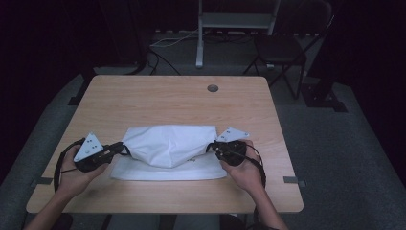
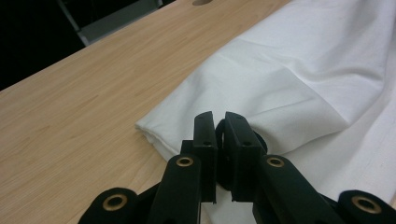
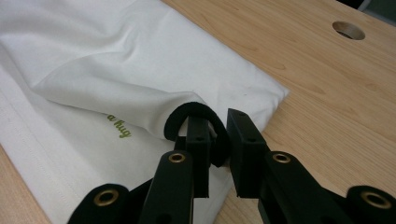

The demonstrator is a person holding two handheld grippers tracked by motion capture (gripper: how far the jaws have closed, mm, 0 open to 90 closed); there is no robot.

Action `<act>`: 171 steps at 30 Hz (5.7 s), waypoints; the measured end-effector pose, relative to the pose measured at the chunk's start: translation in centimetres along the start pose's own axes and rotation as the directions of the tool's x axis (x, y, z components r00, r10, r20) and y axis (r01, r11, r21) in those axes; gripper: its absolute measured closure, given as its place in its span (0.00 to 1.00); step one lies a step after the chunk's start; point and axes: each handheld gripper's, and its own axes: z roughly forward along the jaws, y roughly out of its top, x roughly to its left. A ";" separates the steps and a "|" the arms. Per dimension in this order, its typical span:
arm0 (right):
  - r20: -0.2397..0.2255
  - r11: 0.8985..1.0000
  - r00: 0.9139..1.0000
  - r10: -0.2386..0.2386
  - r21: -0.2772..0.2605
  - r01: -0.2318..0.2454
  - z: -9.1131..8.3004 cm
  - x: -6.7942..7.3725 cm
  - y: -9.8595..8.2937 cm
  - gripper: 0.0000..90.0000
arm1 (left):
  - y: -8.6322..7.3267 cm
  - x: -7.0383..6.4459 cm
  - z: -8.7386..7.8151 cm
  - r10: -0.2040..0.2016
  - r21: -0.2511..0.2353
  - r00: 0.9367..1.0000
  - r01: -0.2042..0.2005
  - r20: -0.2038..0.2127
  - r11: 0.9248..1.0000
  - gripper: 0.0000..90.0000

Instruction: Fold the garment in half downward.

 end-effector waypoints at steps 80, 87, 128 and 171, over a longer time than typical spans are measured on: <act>-0.013 1.000 1.000 -0.025 0.005 0.025 -1.7 1.7 -1.9 0.88 | -1.4 -1.5 -1.8 0.006 0.003 1.000 -0.007 0.024 1.000 0.93; -0.014 1.000 1.000 -0.027 0.008 0.027 -1.8 1.8 -2.2 0.88 | -1.6 -1.7 -1.9 -0.004 0.003 0.999 0.004 0.034 1.000 0.93; -0.073 0.993 0.996 -0.048 0.102 0.056 -1.9 2.3 -4.6 0.81 | -3.3 -2.5 -2.0 -0.021 0.041 0.996 0.018 0.085 0.999 0.89; -0.102 0.995 0.995 0.003 0.103 0.008 -1.0 1.9 -3.5 0.67 | -2.4 -2.3 -0.7 -0.039 0.114 0.985 0.019 0.170 0.993 0.78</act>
